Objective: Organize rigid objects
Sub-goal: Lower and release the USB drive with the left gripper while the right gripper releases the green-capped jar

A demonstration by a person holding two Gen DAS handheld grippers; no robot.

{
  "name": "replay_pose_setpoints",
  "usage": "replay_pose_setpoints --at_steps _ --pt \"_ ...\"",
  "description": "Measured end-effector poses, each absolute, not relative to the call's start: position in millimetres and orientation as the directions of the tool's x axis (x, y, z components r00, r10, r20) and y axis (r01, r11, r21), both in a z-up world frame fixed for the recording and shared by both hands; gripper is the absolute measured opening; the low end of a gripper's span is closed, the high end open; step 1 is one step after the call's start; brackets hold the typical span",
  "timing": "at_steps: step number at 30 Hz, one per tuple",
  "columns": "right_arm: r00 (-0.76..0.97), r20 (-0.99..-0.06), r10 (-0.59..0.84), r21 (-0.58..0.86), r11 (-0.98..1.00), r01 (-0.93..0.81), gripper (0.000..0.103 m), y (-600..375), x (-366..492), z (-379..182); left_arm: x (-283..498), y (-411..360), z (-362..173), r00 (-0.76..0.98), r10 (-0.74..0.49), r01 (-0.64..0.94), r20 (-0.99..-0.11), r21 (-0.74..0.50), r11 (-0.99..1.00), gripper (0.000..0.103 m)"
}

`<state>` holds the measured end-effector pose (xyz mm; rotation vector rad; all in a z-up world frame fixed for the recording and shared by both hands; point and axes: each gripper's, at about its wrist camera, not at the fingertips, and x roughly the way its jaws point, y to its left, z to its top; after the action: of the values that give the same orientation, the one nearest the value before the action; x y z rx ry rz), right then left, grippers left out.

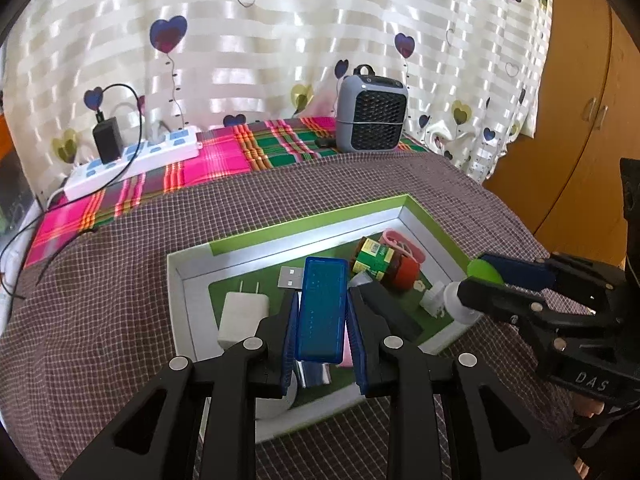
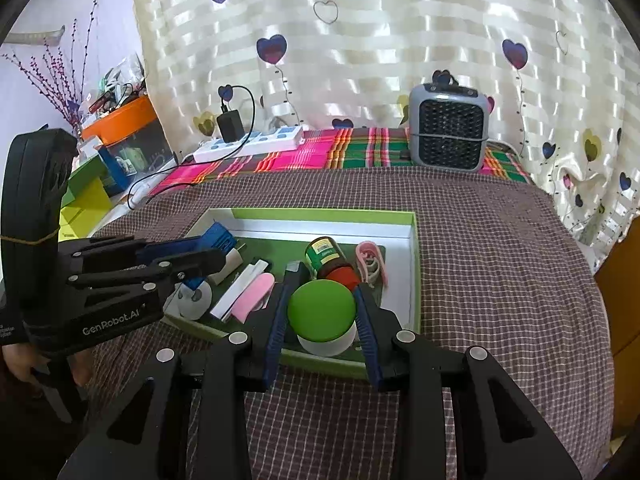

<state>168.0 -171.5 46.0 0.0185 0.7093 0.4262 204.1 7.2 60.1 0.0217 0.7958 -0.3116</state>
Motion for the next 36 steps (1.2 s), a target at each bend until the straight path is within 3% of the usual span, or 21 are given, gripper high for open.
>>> replay_pose_setpoints --at_steps 36 --pt "0.644 -0.669 0.371 0.132 0.912 -0.389 0.035 -155 193 26 260 -8 32 0.598 -0.282 0.307 -0.751 -0.111 0.945 0.023"
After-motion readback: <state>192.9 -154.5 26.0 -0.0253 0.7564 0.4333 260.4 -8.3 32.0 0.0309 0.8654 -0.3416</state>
